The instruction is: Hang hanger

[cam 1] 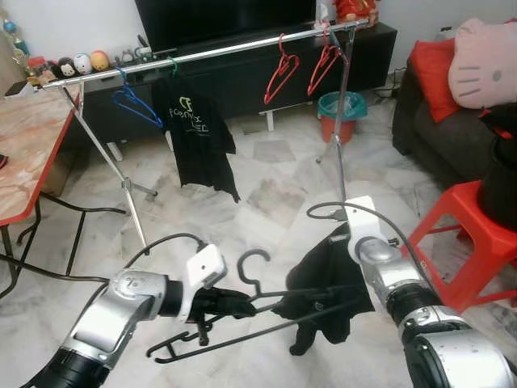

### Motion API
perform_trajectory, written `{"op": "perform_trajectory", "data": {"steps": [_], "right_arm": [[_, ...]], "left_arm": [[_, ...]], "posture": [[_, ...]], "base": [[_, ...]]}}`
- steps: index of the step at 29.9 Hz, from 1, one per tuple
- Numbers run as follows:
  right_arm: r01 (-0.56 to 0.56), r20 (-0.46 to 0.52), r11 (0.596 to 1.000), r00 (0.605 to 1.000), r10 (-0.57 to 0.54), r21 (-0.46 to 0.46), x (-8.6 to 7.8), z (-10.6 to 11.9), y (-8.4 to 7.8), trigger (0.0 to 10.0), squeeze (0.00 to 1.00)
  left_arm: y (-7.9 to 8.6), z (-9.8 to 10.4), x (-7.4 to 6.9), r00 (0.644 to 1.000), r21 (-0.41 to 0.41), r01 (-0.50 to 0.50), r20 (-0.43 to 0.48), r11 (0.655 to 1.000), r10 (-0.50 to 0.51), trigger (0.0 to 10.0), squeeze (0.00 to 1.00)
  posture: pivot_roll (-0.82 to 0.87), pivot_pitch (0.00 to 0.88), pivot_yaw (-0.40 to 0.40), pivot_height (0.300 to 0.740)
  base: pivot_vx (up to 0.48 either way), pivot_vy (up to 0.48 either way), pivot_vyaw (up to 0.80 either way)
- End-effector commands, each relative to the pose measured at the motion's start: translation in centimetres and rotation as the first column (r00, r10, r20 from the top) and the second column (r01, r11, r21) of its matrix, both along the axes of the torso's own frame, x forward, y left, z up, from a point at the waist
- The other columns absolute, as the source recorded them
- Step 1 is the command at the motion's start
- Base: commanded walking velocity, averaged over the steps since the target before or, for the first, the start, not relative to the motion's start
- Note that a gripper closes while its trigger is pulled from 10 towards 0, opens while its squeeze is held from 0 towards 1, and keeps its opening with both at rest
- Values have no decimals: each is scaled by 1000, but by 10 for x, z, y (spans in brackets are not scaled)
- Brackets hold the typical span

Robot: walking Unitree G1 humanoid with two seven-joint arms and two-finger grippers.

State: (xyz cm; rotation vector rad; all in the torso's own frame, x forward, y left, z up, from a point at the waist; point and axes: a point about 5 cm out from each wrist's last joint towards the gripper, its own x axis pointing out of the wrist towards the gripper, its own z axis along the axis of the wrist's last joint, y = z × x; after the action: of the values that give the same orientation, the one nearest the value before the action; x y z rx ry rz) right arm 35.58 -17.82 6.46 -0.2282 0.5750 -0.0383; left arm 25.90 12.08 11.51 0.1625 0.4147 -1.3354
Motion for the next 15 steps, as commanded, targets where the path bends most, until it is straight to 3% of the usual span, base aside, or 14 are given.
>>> {"op": "perform_trajectory", "data": {"steps": [1, 10, 15], "right_arm": [[-18, 63, 999, 998, 15, 45, 12, 17, 10, 10000, 0], [-120, 105, 990, 988, 111, 77, 20, 29, 29, 10000, 0], [-123, 101, 989, 988, 115, 83, 22, 31, 32, 10000, 0]], "left_arm": [[-3, 4, 3, 1000, 26, -1, 24, 1000, 1, 10000, 0], [-11, 3, 8, 999, 35, -23, 36, 999, 22, 10000, 0], [-13, -2, 19, 989, 52, -121, 91, 991, 116, 10000, 0]], "posture": [[-97, 0, 107, 740], [-96, 0, 110, 740], [-100, 0, 110, 740]], "base": [[0, 0, 0], [0, 0, 0], [0, 0, 0]]}}
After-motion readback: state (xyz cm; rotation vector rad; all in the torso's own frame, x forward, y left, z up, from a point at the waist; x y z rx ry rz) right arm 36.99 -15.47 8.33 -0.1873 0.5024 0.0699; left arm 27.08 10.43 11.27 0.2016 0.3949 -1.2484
